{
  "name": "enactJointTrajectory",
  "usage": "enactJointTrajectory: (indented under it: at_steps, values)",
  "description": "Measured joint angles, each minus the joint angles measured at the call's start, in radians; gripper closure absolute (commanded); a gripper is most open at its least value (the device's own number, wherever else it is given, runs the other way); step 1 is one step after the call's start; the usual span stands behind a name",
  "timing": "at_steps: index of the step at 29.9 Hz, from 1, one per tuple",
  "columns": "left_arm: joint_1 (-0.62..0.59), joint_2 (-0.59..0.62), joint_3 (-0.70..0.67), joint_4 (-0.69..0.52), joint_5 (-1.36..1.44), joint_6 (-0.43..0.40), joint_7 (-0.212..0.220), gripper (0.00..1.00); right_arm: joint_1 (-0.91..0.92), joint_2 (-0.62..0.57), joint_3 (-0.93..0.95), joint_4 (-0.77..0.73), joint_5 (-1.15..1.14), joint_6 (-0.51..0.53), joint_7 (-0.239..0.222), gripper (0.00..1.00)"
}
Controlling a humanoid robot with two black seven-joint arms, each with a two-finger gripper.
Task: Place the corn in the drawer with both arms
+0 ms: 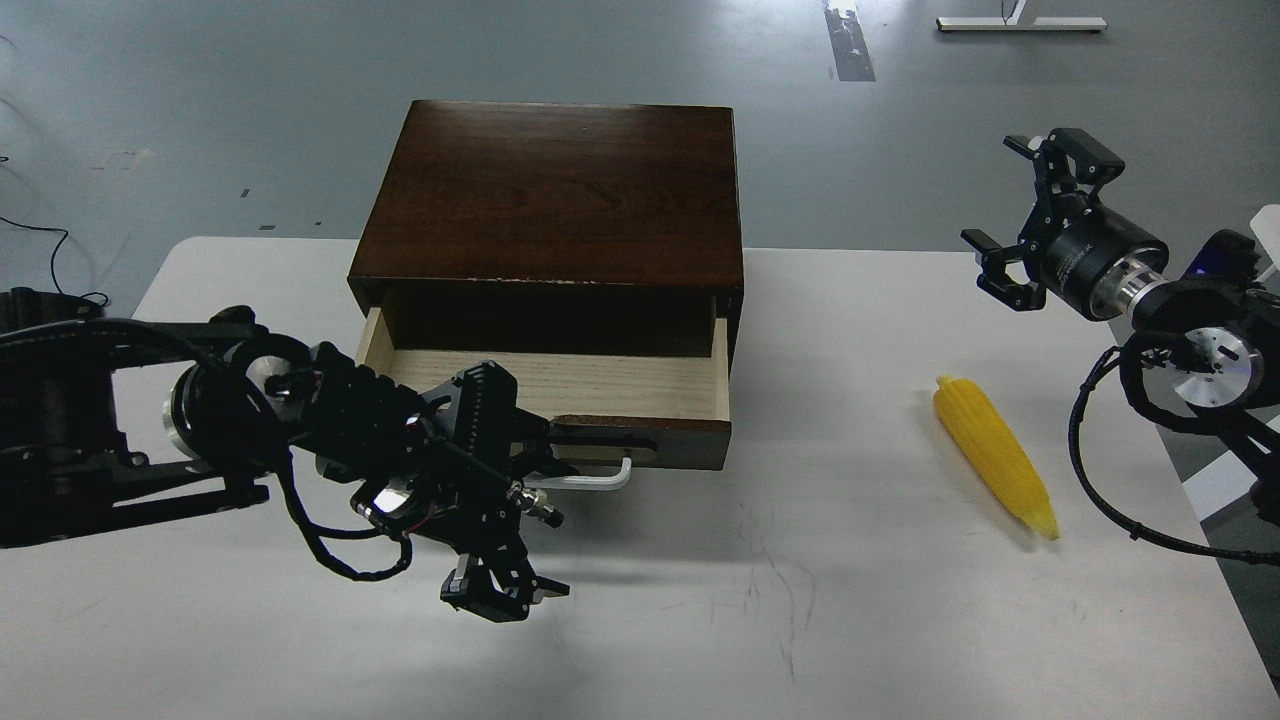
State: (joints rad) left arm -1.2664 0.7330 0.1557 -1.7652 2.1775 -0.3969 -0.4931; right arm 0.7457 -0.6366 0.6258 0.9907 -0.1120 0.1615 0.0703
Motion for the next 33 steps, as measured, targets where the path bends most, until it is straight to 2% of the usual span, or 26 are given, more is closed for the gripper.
enactJointTrajectory:
  at_steps: [33]
  values:
    - [-0.059,0.013,-0.024,0.007,0.004,0.01,0.004,0.01,0.0,0.0,-0.001,-0.018,0.0,0.015,0.0,0.0]
